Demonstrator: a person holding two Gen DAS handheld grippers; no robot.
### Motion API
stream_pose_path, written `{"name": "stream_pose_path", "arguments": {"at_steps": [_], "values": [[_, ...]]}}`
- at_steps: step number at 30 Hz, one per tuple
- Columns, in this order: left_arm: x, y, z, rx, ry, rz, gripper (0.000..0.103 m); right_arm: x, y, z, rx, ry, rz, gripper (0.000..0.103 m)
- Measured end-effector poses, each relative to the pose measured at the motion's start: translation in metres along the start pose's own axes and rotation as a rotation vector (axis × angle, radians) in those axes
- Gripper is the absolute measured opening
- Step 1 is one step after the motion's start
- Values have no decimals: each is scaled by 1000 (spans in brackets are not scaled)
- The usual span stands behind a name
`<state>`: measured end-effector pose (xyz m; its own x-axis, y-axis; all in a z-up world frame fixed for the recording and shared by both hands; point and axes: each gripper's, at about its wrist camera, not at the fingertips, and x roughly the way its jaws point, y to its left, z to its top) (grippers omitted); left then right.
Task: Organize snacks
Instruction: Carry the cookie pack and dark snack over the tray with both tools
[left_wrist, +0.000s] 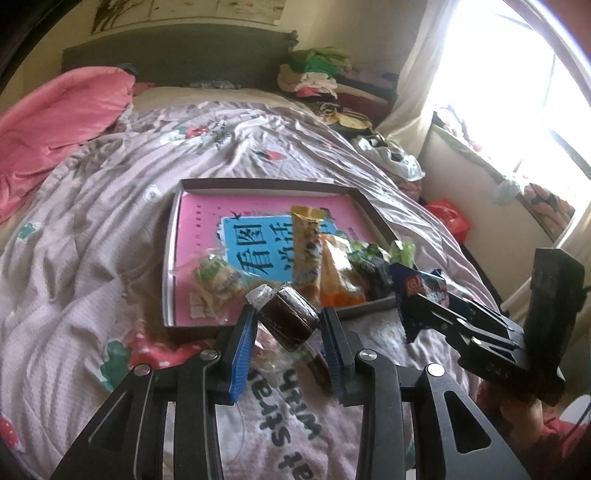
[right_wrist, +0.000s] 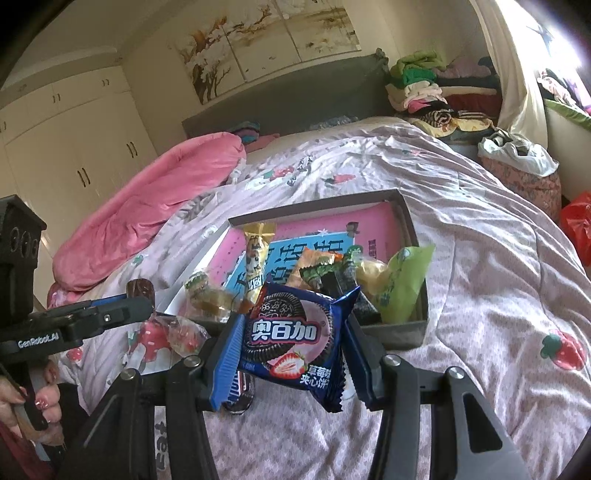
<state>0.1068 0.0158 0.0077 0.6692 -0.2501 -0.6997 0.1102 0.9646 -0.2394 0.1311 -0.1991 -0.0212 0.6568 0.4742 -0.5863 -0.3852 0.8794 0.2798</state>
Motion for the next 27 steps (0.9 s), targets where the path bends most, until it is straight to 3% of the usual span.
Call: {"name": "stream_pose_path", "arguments": {"at_steps": [14,27], "values": [[19,16,10,-18,9,83,36,10,-1,10,-9,-21,7,52],[38,20,13,-26,42,107,36,21,-3,18,-5,-23,10,52]]}}
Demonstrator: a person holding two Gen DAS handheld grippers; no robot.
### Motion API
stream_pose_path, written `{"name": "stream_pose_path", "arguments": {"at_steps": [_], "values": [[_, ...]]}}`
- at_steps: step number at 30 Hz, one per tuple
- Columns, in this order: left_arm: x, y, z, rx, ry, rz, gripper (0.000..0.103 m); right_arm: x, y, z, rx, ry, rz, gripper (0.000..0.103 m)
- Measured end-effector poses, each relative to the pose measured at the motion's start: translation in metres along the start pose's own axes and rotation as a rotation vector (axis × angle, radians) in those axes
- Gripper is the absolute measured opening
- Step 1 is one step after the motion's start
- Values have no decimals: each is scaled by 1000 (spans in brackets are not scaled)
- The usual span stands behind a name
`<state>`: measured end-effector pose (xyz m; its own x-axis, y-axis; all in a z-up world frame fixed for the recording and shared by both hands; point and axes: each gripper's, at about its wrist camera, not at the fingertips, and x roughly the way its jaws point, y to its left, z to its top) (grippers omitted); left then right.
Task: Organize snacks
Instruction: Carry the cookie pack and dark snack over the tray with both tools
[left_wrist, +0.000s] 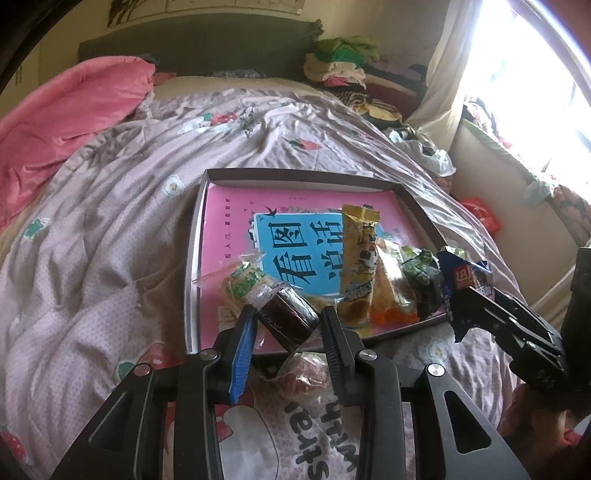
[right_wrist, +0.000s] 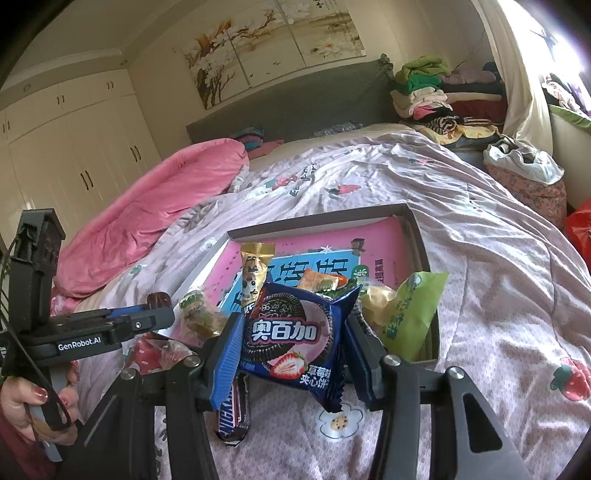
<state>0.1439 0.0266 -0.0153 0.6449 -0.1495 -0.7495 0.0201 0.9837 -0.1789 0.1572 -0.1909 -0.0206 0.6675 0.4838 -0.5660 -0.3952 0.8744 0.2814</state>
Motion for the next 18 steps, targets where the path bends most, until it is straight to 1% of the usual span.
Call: {"name": "stream_pose_path", "arguments": {"at_steps": [18], "values": [[21,2,-3,-5,28,25,36,15,-7,6,8,1,-3,52]]}}
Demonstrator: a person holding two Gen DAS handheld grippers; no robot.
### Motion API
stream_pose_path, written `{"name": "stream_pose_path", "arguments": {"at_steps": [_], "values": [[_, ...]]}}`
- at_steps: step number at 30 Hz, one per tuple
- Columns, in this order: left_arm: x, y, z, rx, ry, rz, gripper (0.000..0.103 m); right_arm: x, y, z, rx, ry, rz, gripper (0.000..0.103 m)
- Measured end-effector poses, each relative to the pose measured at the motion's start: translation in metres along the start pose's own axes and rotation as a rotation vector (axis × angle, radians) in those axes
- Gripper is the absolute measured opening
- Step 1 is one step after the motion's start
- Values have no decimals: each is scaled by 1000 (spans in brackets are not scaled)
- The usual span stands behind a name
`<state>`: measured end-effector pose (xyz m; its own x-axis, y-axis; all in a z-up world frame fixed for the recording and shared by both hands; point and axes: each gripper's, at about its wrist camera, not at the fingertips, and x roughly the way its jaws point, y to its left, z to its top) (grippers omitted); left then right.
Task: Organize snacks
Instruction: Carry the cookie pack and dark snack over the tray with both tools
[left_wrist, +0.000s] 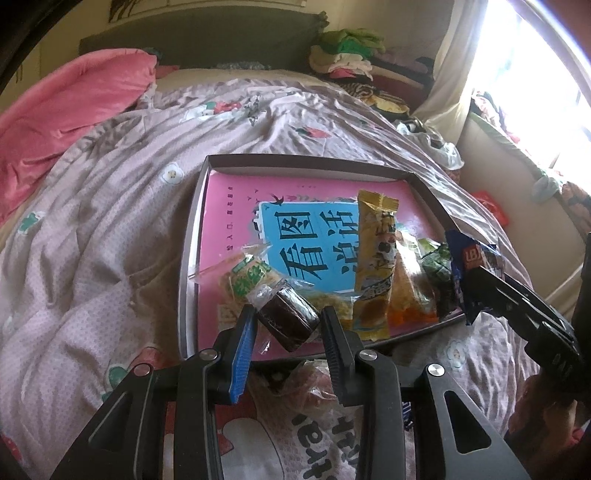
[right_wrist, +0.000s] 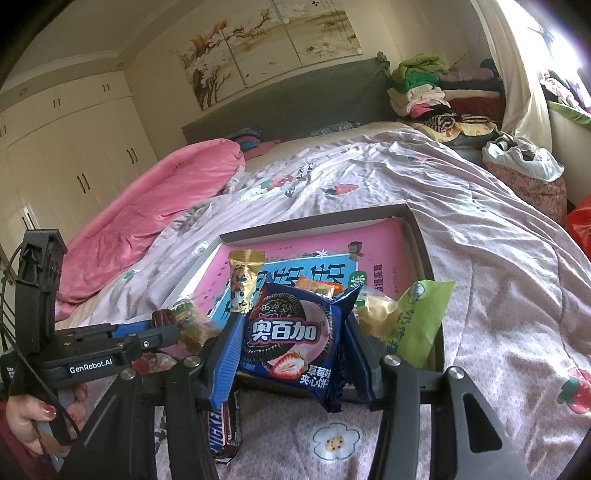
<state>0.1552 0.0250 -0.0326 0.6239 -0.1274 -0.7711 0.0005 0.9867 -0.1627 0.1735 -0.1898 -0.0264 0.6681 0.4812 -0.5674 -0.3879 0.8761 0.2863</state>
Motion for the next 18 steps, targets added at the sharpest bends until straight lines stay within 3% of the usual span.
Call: {"name": "stream_pose_path", "arguments": {"at_steps": [18], "values": [[7,2,-1,-8,9,7,36,21,5,6,-16,6,5,52]]}}
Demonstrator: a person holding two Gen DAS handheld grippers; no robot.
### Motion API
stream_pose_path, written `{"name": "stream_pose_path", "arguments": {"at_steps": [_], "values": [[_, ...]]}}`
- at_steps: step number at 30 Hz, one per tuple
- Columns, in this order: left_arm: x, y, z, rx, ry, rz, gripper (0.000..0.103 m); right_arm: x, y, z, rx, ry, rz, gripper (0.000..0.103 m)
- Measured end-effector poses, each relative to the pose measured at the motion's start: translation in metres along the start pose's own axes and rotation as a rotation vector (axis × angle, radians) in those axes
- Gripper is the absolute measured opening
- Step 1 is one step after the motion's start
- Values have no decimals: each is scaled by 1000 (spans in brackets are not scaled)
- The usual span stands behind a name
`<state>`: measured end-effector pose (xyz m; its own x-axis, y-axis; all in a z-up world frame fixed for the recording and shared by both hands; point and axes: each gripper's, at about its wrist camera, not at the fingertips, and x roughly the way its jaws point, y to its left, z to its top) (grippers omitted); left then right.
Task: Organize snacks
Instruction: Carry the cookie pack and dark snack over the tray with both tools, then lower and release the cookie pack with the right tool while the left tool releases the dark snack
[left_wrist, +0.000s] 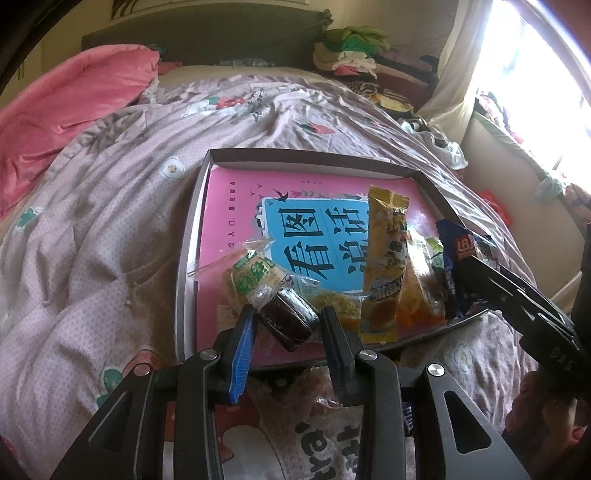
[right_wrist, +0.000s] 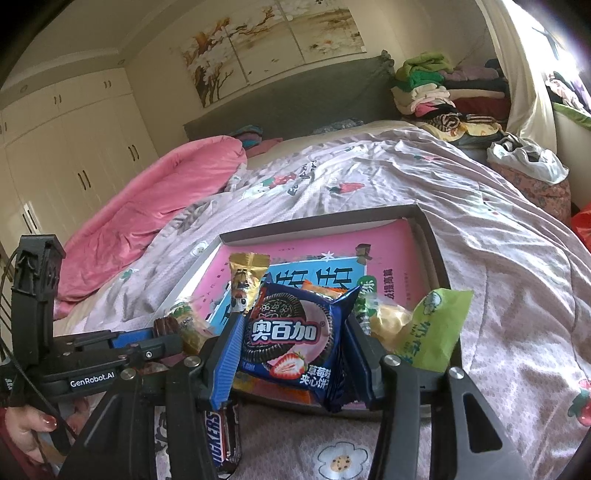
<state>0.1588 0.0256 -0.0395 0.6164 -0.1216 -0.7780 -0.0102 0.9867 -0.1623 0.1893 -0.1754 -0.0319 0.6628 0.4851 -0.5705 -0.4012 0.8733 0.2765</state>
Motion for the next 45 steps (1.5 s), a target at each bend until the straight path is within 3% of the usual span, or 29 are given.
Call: {"name": "stream_pose_path", "arguments": {"at_steps": [14,45], "values": [[3,0,2,-1,3,2,36,24,12,4,-93,17,-12,52],[6,2,3,-6,5,4,37,14,0,1,-47,6,-6,60]]}}
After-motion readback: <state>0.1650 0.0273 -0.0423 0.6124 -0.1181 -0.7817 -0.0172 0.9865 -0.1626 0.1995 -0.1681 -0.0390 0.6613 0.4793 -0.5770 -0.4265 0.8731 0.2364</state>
